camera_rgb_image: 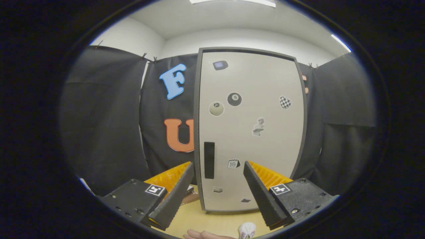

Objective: Open the shoe cabinet door, grab the shoes and put them into the shoe cabinet, then close the shoe cabinet door.

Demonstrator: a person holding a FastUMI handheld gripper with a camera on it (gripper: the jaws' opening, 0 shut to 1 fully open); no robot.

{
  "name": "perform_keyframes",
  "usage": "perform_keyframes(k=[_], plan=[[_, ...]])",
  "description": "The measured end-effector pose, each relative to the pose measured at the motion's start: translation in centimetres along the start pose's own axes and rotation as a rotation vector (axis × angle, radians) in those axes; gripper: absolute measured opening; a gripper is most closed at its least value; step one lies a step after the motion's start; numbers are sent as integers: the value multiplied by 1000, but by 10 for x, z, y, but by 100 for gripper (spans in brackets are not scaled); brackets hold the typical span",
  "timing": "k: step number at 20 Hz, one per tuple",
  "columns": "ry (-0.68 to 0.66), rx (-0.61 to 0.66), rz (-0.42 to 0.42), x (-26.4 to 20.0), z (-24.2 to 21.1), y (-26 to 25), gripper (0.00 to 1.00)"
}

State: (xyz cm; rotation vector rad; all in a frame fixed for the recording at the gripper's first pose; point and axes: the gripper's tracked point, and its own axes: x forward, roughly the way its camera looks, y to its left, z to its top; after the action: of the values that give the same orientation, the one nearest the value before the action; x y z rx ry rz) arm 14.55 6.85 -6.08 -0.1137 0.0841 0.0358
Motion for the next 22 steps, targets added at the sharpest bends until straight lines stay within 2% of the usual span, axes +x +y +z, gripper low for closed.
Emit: perform_keyframes(k=[8, 13, 15, 16, 17, 19, 22], plan=[[68, 11, 20, 103, -24, 8, 100], [103, 33, 45, 141, -37, 15, 84], [108, 37, 67, 145, -39, 25, 68], [114, 18, 62, 147, -41, 27, 54], [107, 11, 54, 147, -41, 26, 45], [112, 21, 56, 146, -41, 25, 39], [110, 28, 54, 143, -41, 24, 23]])
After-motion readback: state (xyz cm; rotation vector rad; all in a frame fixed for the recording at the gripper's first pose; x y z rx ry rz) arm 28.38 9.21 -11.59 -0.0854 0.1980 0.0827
